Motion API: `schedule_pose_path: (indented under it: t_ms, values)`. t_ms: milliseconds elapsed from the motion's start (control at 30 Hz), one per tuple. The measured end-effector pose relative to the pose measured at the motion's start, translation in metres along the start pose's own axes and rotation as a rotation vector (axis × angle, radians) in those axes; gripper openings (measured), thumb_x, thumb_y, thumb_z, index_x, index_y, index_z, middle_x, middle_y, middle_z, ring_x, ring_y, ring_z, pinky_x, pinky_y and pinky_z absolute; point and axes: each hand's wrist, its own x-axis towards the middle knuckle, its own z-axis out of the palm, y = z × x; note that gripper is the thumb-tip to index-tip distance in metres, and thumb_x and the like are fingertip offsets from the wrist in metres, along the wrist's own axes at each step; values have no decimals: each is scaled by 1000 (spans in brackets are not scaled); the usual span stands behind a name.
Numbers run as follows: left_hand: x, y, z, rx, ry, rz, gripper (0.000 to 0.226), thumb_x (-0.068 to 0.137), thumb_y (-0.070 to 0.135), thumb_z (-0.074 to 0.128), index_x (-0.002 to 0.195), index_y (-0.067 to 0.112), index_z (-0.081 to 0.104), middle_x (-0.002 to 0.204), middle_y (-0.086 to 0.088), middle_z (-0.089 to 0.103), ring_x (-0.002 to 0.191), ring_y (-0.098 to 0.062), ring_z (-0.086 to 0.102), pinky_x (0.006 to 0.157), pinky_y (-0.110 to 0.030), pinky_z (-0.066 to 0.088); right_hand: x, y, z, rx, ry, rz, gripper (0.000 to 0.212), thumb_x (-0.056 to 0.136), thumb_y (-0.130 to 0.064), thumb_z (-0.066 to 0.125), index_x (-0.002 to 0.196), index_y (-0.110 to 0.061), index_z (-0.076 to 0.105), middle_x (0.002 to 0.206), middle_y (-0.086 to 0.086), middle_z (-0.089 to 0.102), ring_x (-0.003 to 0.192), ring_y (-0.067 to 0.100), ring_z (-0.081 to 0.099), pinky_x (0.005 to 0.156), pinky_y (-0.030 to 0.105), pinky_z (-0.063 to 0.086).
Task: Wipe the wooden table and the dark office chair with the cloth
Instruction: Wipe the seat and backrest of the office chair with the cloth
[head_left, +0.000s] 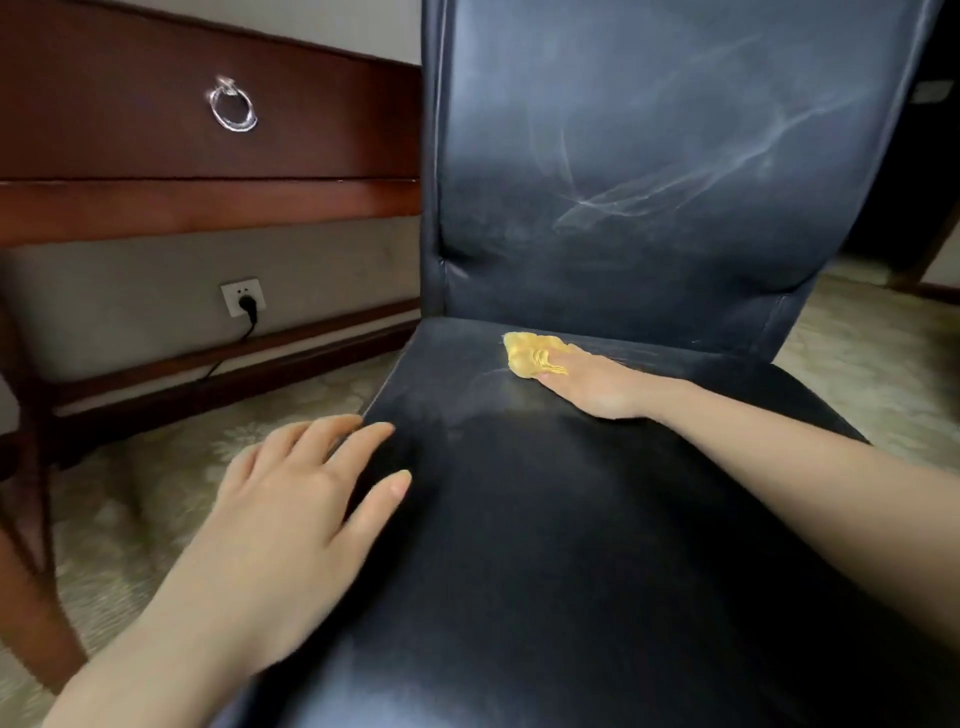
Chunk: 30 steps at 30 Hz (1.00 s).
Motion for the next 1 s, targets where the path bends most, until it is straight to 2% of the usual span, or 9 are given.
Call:
schedule_pose_path:
  t_ms: [33,100,200,267,400,533,800,867,1000]
  values:
    - [5,-20,7,-39,-18,-15,83,74,75,-6,142,43,29,142,24,30,134,-3,20,112,-28,18,14,-14,4,10,-1,-56,29,105,-25,27,127,-23,45,141,-5,35,131,19,26,114,34,15]
    - [12,-46,21,-156,-46,-50,76,78,77,2,141,44,29,141,29,25,135,3,15,114,-27,17,33,-41,14,6,21,-144,34,105,-23,30,134,-19,47,150,-1,33,140,22,21,117,38,14]
    - [24,-57,36,-281,-63,-101,76,68,75,9,138,52,23,134,36,15,135,8,9,115,-26,13,45,-60,26,-117,17,-195,46,105,-29,27,151,-26,24,161,-5,7,148,22,-3,120,41,1]
    - [34,-52,43,-385,-64,-114,62,65,76,9,126,66,13,136,38,7,134,13,0,115,-24,7,48,-61,29,-138,-5,-177,49,105,-32,26,152,-31,14,160,-8,-2,147,19,-11,120,40,-4]
    - [52,-39,52,-406,-111,-96,43,75,79,-1,117,73,-9,136,47,-24,128,17,-29,113,-24,-7,45,-57,30,-113,15,-134,49,105,-34,28,152,-30,16,160,-8,1,147,14,-9,119,33,-6]
    - [53,-30,58,-256,-131,-66,66,63,73,-14,126,59,-28,131,40,-43,123,9,-44,112,-32,-18,34,-56,27,-47,20,-185,47,104,-32,30,150,-33,19,158,-12,3,146,6,-6,119,29,-3]
    - [46,-35,56,-307,-131,-111,67,67,77,-7,130,58,-24,133,41,-40,125,12,-39,113,-30,-18,-29,-68,42,-73,2,-320,46,102,-43,31,147,-42,20,156,-22,5,142,-6,-9,119,24,-3]
    - [44,-36,55,-306,-139,-102,57,78,78,-3,130,60,-20,133,42,-38,126,13,-38,114,-33,-17,-49,-66,43,-36,5,-312,43,102,-42,34,142,-49,20,153,-27,8,140,-12,-9,117,18,-4]
    - [35,-29,50,-306,-164,-87,64,71,74,2,132,62,-14,139,41,-31,127,12,-37,114,-35,-16,-85,-47,31,-84,5,-232,43,102,-41,33,140,-53,18,152,-31,7,139,-14,-7,117,16,-4]
